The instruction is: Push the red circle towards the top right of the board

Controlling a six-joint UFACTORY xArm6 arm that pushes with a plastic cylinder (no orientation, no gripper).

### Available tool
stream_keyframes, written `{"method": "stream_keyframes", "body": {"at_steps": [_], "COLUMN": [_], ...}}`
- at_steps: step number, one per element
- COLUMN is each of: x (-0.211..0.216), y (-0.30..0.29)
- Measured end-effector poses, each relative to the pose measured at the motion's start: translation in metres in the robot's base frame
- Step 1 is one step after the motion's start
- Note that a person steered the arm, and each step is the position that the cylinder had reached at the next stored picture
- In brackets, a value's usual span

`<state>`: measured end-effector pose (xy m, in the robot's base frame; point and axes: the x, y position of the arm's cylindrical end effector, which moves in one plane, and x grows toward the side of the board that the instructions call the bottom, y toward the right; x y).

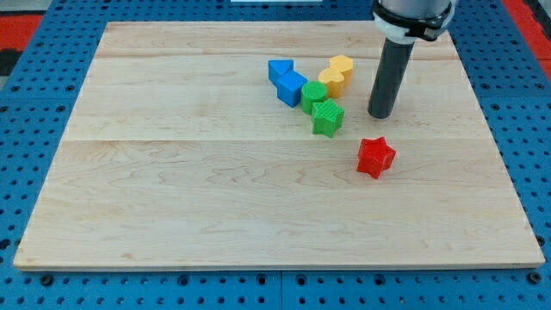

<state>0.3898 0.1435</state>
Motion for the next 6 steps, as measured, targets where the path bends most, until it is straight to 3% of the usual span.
{"method": "stream_keyframes", "body": {"at_steps": [4,6], "x": [-0.042,-0.081], "y": [0.023,0.085]}}
